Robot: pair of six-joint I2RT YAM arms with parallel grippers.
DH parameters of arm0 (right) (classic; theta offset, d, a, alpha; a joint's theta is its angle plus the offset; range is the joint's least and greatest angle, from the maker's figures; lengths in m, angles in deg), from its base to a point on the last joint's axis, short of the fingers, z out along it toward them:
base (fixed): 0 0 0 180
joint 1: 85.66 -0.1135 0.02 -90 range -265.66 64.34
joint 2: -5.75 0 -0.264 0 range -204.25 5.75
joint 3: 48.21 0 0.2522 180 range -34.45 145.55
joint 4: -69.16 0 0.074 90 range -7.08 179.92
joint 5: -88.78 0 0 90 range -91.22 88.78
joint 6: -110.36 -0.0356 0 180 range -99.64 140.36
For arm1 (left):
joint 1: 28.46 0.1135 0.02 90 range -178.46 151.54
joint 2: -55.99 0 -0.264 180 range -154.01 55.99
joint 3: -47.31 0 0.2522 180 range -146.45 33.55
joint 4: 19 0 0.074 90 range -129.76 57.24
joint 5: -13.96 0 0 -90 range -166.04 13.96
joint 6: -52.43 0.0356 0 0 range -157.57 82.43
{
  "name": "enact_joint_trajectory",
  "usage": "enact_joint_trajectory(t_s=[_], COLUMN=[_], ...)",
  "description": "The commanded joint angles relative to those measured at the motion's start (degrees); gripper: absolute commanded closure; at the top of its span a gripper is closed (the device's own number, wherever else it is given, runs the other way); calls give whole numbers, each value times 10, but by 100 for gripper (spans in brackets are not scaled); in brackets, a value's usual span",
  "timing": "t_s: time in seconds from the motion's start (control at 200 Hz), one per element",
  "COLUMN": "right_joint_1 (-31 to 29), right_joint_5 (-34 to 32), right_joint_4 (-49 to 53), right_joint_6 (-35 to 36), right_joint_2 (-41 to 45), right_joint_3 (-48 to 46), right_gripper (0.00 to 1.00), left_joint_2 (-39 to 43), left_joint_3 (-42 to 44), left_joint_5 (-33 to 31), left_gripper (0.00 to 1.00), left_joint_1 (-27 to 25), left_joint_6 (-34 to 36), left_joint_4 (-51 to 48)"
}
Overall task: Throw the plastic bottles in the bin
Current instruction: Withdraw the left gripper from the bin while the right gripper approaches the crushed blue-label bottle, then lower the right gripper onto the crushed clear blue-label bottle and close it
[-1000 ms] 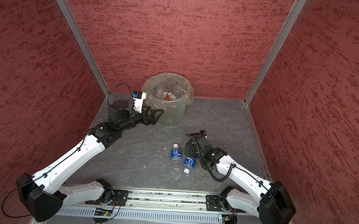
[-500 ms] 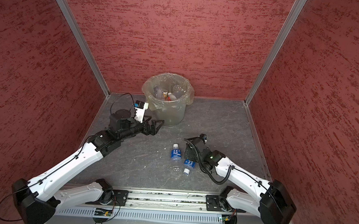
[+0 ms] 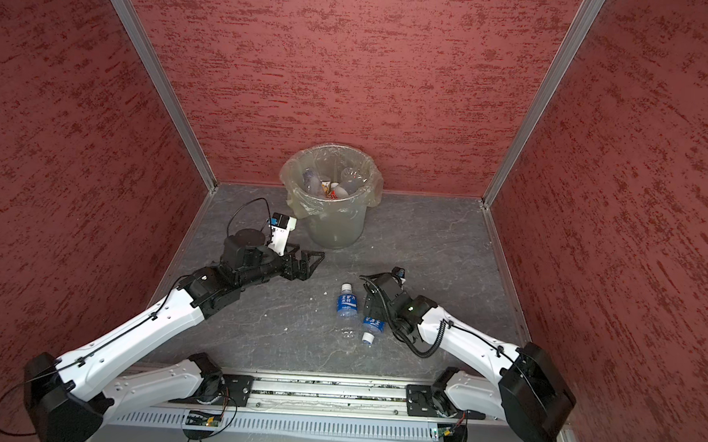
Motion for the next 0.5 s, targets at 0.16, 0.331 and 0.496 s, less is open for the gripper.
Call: enact_joint_trajectory(t_s=[0.16, 0.331, 0.496], right_joint_1=[-4, -3, -4], right_joint_5=[-17, -19, -20], right_joint_4=[-22, -25, -27], right_joint_6=[-10, -6, 1], right_joint_2=[-10, -19, -33], right_joint_3=[-7, -13, -11], right_gripper=[12, 14, 15], left_joint_2=[6, 10, 16], left_joint_3=[14, 32, 43], left_joint_5=[-1, 0, -1], left_gripper=[0, 0, 0], left_joint_1=[-3, -8, -9], left_joint_6=[-12, -21, -24], left_joint_4=[-6, -11, -18])
